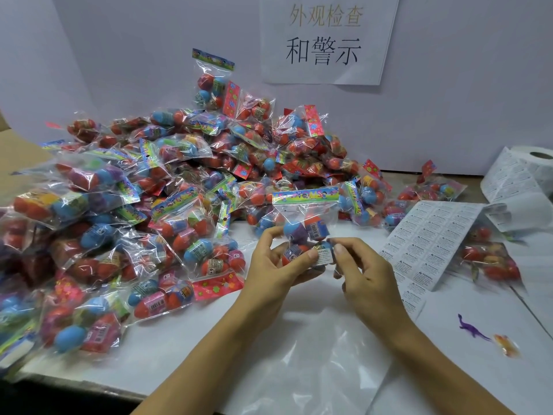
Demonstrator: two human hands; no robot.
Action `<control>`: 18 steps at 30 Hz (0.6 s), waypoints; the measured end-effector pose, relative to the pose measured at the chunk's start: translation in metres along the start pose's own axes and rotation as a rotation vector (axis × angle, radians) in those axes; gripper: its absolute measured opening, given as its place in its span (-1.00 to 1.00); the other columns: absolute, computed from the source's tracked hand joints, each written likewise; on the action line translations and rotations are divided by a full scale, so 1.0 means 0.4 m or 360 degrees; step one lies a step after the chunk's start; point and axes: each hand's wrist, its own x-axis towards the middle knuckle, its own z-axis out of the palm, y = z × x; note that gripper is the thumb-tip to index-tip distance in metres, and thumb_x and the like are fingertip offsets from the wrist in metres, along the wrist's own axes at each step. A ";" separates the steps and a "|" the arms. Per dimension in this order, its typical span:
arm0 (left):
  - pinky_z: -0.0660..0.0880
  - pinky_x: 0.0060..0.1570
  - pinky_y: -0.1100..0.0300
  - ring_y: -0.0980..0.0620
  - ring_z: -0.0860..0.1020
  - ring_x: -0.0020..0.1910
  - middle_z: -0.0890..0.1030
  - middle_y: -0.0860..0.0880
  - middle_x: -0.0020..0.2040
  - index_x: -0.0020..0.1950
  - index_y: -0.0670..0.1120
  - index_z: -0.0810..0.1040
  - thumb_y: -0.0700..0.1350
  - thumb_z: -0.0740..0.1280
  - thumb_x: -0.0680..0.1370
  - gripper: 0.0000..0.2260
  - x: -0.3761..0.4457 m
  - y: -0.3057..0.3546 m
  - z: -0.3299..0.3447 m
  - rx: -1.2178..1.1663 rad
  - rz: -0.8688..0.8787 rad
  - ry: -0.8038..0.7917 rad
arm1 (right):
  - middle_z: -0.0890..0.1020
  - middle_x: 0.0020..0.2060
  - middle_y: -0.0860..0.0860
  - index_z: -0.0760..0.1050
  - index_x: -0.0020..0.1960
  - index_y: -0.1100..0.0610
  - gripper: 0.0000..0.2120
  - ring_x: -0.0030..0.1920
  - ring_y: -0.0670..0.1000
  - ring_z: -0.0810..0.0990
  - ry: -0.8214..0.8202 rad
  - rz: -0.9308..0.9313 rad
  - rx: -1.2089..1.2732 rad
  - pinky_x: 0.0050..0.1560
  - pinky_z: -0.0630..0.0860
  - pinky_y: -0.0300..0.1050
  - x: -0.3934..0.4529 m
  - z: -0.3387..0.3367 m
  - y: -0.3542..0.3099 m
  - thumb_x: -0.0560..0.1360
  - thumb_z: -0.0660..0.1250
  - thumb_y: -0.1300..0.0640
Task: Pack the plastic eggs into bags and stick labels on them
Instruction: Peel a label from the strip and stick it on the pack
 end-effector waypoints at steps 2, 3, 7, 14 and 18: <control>0.65 0.06 -0.02 -0.23 0.70 0.09 0.71 -0.22 0.14 0.31 -0.12 0.42 -0.20 0.51 0.45 -0.52 0.001 0.000 -0.001 0.0002 0.0008 0.0001 | 0.64 -0.21 -0.21 0.58 0.06 -0.14 -0.91 -0.16 -0.10 0.61 -0.0006 -0.0005 -0.0001 -0.27 0.53 -0.26 -0.003 0.002 -0.005 0.57 0.34 -0.03; 0.65 0.07 -0.02 -0.24 0.70 0.10 0.71 -0.22 0.14 0.32 -0.12 0.42 -0.20 0.51 0.45 -0.52 0.001 0.000 -0.001 -0.0002 0.0008 -0.0004 | 0.63 -0.18 -0.20 0.56 0.07 -0.17 -0.85 -0.12 -0.09 0.61 -0.0005 -0.0020 -0.0017 -0.27 0.57 -0.20 -0.005 0.003 -0.009 0.51 0.36 -0.13; 0.65 0.03 0.03 -0.24 0.70 0.09 0.72 -0.21 0.12 0.33 -0.09 0.42 -0.18 0.53 0.43 -0.49 0.003 0.004 -0.005 -0.0026 -0.0024 0.0008 | 0.63 -0.16 -0.19 0.53 0.08 -0.24 -0.82 -0.07 -0.09 0.61 -0.0010 -0.0073 -0.0033 -0.23 0.63 -0.13 -0.007 0.005 -0.008 0.50 0.42 -0.06; 0.65 -0.02 0.05 -0.21 0.71 0.05 0.72 -0.22 0.09 0.28 -0.09 0.41 -0.18 0.56 0.41 -0.48 0.001 0.002 -0.004 -0.0017 -0.0014 -0.0004 | 0.63 -0.29 -0.22 0.61 0.05 -0.15 -0.77 -0.29 -0.14 0.54 -0.0062 0.0062 0.0197 -0.33 0.43 -0.34 0.006 -0.006 0.005 0.52 0.21 0.02; 0.66 0.01 0.00 -0.20 0.70 0.08 0.71 -0.19 0.15 0.32 -0.08 0.42 -0.19 0.53 0.46 -0.51 0.002 -0.006 -0.007 0.0110 -0.0022 -0.0075 | 0.67 -0.21 -0.21 0.61 0.04 -0.13 -0.78 -0.21 -0.16 0.61 -0.0052 0.0120 0.0146 -0.31 0.44 -0.35 0.016 -0.013 0.005 0.50 0.33 -0.20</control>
